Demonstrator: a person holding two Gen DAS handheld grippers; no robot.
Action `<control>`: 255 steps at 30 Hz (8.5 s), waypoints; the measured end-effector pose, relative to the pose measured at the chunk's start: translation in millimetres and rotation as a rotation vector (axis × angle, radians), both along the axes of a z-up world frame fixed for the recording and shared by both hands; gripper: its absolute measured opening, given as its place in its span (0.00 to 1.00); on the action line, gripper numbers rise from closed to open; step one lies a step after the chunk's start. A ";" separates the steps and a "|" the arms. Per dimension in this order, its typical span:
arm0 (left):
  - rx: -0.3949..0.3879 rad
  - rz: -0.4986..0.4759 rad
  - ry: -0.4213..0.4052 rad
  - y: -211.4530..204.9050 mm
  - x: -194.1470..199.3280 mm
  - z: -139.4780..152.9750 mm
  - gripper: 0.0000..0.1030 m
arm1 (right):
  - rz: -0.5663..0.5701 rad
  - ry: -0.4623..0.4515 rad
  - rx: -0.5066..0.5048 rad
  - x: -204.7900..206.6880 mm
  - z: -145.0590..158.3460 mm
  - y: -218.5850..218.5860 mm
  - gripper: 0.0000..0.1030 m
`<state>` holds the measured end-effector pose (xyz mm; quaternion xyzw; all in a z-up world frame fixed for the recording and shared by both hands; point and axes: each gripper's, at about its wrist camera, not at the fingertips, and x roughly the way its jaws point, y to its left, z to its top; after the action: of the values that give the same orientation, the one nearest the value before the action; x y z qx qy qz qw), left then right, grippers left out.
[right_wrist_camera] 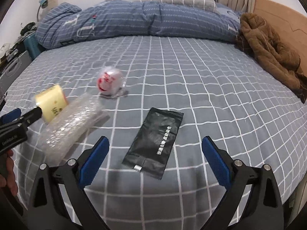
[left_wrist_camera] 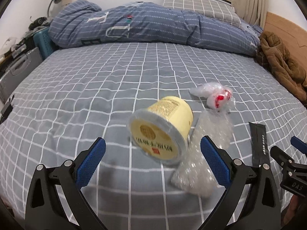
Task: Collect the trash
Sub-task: 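Grasp the yellow cup with the left tool while the right tool grasps the black packet, then lift the yellow cup and black packet and carry both over the bin, then open the right tool to drop the black packet into the bin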
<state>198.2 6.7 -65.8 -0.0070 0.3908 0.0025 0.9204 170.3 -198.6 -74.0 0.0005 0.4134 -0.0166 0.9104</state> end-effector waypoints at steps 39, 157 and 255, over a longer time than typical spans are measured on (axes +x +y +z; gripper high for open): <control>-0.021 -0.018 0.013 -6.8 50.5 -33.5 0.91 | -0.008 0.182 0.049 55.9 -54.3 1.2 0.35; -0.074 -0.005 -0.029 -18.0 -266.0 45.2 0.90 | 0.165 -0.055 0.062 -238.4 46.4 42.5 0.30; -0.026 -0.089 0.342 -58.0 -297.7 -121.5 0.90 | 0.049 0.260 -0.024 -278.4 -117.2 -2.6 0.92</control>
<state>-99.5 -51.2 -187.3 -0.0009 0.5417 -0.0420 0.8395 -108.1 -201.2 -191.2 -0.0225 0.5277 0.0007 0.8492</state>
